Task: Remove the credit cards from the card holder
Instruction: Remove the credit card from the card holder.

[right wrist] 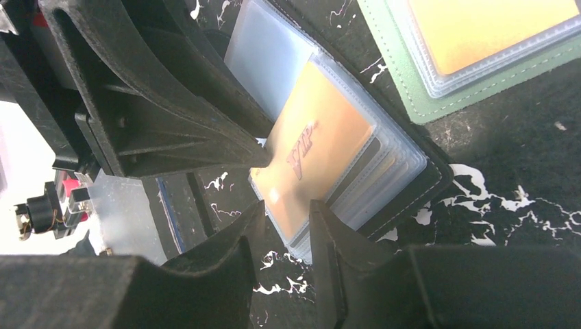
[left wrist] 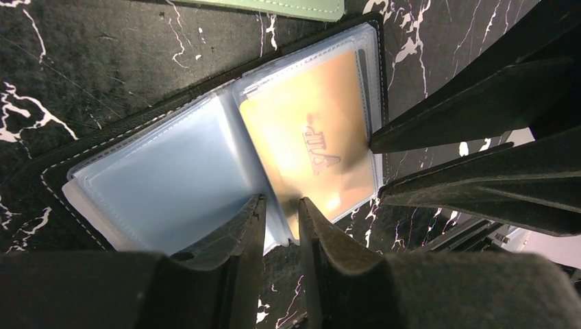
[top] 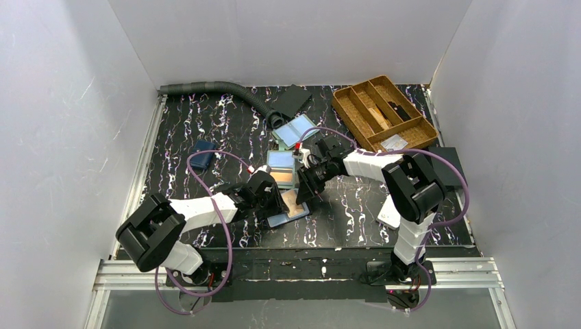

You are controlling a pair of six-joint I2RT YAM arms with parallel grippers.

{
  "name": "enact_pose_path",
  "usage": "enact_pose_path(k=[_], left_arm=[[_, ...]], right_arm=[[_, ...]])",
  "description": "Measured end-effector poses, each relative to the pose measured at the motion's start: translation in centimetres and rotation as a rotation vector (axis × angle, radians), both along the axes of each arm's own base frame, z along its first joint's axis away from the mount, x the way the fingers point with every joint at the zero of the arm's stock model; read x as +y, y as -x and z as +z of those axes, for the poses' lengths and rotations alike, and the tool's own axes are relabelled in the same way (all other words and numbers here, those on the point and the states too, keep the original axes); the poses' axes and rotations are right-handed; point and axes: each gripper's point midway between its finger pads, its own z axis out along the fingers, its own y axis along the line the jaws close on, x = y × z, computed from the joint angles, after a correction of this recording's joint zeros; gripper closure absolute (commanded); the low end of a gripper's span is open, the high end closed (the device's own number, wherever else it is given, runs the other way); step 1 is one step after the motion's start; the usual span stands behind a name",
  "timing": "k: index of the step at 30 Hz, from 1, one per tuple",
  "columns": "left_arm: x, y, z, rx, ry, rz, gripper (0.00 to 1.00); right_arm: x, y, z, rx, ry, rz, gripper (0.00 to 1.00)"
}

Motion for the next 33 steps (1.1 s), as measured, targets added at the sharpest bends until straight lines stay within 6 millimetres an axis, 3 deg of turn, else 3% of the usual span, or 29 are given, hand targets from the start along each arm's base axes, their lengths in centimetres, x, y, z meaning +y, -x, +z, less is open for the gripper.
enact_pose_path(k=[17,33], left_arm=[[-0.3,-0.1,0.0,-0.002,0.01,-0.005,0.77],[-1.0,0.3,0.8,-0.023,0.078,-0.041,0.44]], right_arm=[[0.4,0.4,0.1,0.032,-0.009,0.019,0.52],[1.2,1.7,0.6,0.276,-0.138,-0.011,0.54]])
